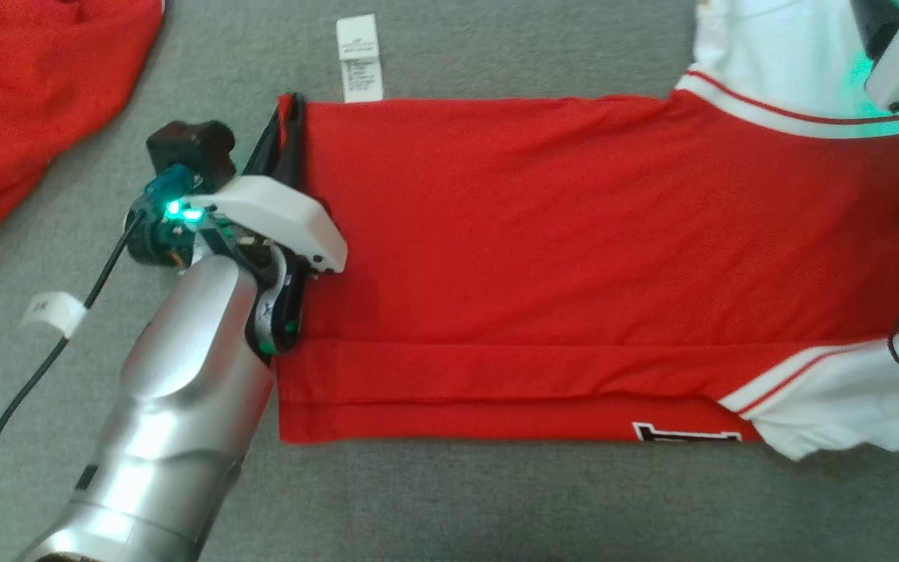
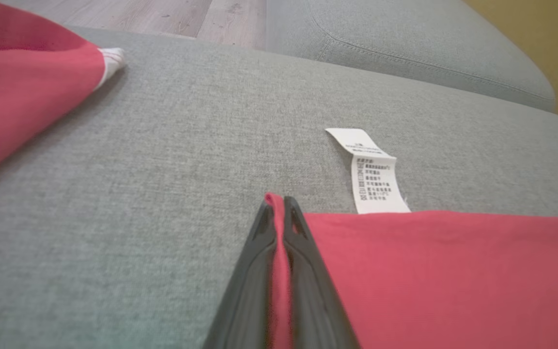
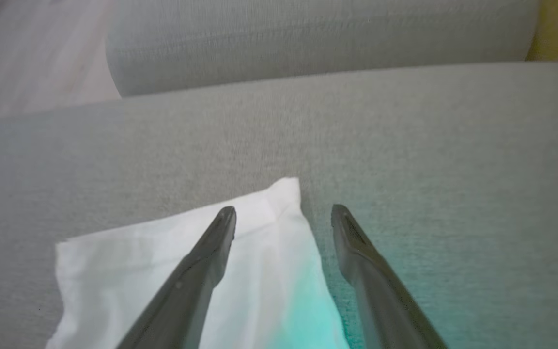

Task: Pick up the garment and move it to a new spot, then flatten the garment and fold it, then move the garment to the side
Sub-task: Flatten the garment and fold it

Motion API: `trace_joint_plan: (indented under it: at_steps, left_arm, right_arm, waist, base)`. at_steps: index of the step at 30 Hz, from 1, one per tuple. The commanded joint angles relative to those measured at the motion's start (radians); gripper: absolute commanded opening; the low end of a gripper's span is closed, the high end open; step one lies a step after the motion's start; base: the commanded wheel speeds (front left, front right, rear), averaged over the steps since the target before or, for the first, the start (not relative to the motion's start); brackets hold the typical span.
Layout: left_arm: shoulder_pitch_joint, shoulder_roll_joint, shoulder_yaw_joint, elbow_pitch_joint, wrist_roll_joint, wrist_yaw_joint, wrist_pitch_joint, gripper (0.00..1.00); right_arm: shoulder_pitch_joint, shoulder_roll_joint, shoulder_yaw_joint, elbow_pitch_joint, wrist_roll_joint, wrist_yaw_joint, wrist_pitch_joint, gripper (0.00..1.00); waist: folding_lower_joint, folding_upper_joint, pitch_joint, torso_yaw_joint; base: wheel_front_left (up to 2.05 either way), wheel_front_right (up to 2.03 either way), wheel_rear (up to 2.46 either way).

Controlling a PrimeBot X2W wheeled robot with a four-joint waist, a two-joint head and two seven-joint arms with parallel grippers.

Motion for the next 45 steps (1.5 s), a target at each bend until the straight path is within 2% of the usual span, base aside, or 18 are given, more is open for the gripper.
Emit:
trace_joint_plan:
  at_steps: [1, 4, 5, 14, 18, 23, 28, 36, 45]
  left_arm:
    - [-0.006, 0.018, 0.009, -0.006, 0.01, -0.004, 0.001, 0.0]
    - [-0.012, 0.012, 0.0, -0.017, 0.01, -0.015, -0.011, 0.0]
    - [-0.015, 0.009, -0.001, -0.023, 0.009, -0.018, -0.022, 0.0]
    - [0.0, 0.032, 0.04, -0.024, -0.008, -0.031, -0.132, 0.0]
    - [0.027, 0.043, 0.058, -0.024, -0.022, -0.056, -0.197, 0.0]
    - [0.089, 0.065, 0.066, -0.032, -0.042, -0.11, -0.25, 0.0]
    - [0.155, 0.109, 0.069, -0.057, -0.017, -0.141, -0.285, 0.0]
    - [0.235, 0.154, 0.07, -0.078, 0.028, -0.162, -0.299, 0.0]
    - [0.318, 0.15, 0.086, -0.088, 0.054, -0.16, -0.301, 0.0]
  right_arm:
    - [-0.03, -0.008, 0.016, 0.001, -0.009, -0.001, -0.001, 1.0]
    - [-0.055, -0.021, 0.043, 0.073, -0.019, -0.001, 0.007, 1.0]
    - [-0.068, -0.029, 0.063, 0.1, -0.015, -0.001, -0.004, 0.0]
    - [-0.068, -0.052, 0.129, 0.111, 0.07, -0.001, -0.14, 0.0]
    - [-0.02, -0.07, 0.159, 0.068, 0.137, -0.001, -0.157, 0.0]
    - [0.093, -0.111, 0.167, -0.049, 0.21, -0.001, -0.13, 0.0]
    - [0.24, -0.121, 0.14, -0.202, 0.226, -0.001, -0.072, 0.0]
    - [0.463, -0.07, 0.076, -0.413, 0.213, -0.001, 0.042, 0.0]
    - [0.649, 0.002, 0.015, -0.542, 0.178, -0.001, 0.109, 0.0]
  waist:
    - [0.0, 0.0, 0.029, 0.025]
    - [0.0, 0.0, 0.043, 0.035]
    - [0.0, 0.0, 0.046, 0.037]
    - [0.0, 0.0, 0.011, 0.002]
    - [0.0, 0.0, -0.026, -0.019]
    - [0.0, 0.0, -0.082, -0.05]
    - [0.0, 0.0, -0.13, -0.084]
    - [0.0, 0.0, -0.178, -0.121]
    - [0.0, 0.0, -0.217, -0.132]
  base:
    - [0.0, 0.0, 0.0]
    - [0.0, 0.0, 0.0]
    - [0.0, 0.0, 0.0]
    - [0.0, 0.0, 0.0]
    - [0.0, 0.0, 0.0]
    - [0.0, 0.0, 0.0]
    - [0.0, 0.0, 0.0]
    - [0.0, 0.0, 0.0]
    - [0.0, 0.0, 0.0]
